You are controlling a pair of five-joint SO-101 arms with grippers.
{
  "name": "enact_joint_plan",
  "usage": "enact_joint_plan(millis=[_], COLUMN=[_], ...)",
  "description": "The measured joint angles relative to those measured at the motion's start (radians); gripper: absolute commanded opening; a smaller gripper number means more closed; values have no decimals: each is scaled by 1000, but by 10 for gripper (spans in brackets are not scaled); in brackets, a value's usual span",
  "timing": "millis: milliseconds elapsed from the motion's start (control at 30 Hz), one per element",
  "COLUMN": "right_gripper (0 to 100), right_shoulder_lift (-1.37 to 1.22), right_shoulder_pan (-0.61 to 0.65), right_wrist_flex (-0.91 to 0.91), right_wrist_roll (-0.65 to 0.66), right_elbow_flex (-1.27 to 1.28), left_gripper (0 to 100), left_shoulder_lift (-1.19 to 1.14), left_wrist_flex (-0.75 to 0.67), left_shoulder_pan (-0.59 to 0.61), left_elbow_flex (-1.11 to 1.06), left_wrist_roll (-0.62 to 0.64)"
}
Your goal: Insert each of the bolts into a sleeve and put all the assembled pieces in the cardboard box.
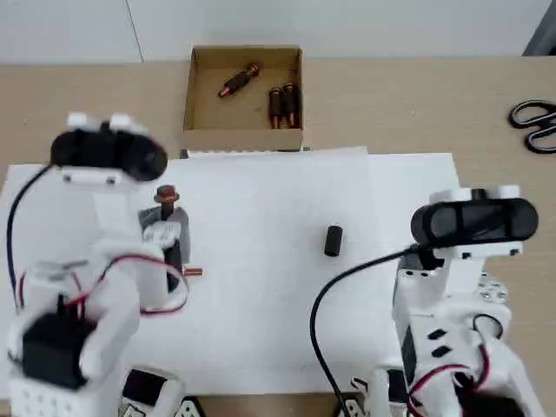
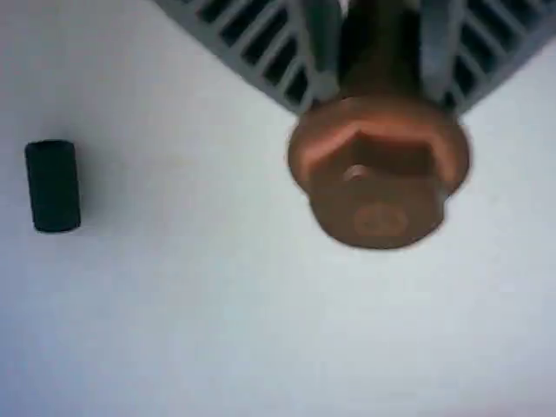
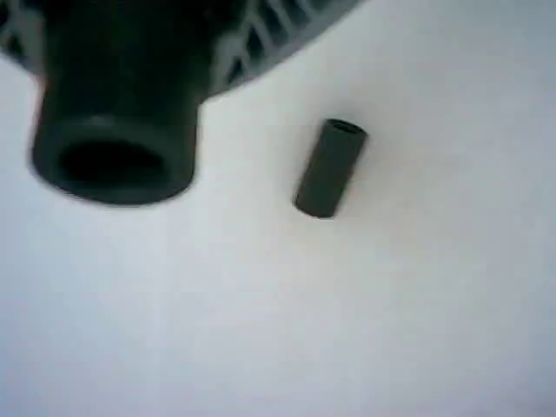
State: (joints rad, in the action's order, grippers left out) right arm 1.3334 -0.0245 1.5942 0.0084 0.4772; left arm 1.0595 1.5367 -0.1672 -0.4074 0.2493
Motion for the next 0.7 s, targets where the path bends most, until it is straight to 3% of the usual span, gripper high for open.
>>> enact_joint_plan(millis=[167,433,700], right_gripper=[2,2,2], right_shoulder_lift=[109,371,479], right_shoulder_pan=[192,483,634], right_wrist_flex=[-75,-250,-361], right_wrist_roll=[-124,-144,-66], right_elbow_flex=[167,497,706], left_gripper=[5,6,6], left_shoulder_lift=[318,729,740], left_wrist_flex=[-133,-259,-434], left_shoulder_pan=[0,0,49], left_elbow_flex=[-262,-586,-694], left_wrist_roll=[0,5,250])
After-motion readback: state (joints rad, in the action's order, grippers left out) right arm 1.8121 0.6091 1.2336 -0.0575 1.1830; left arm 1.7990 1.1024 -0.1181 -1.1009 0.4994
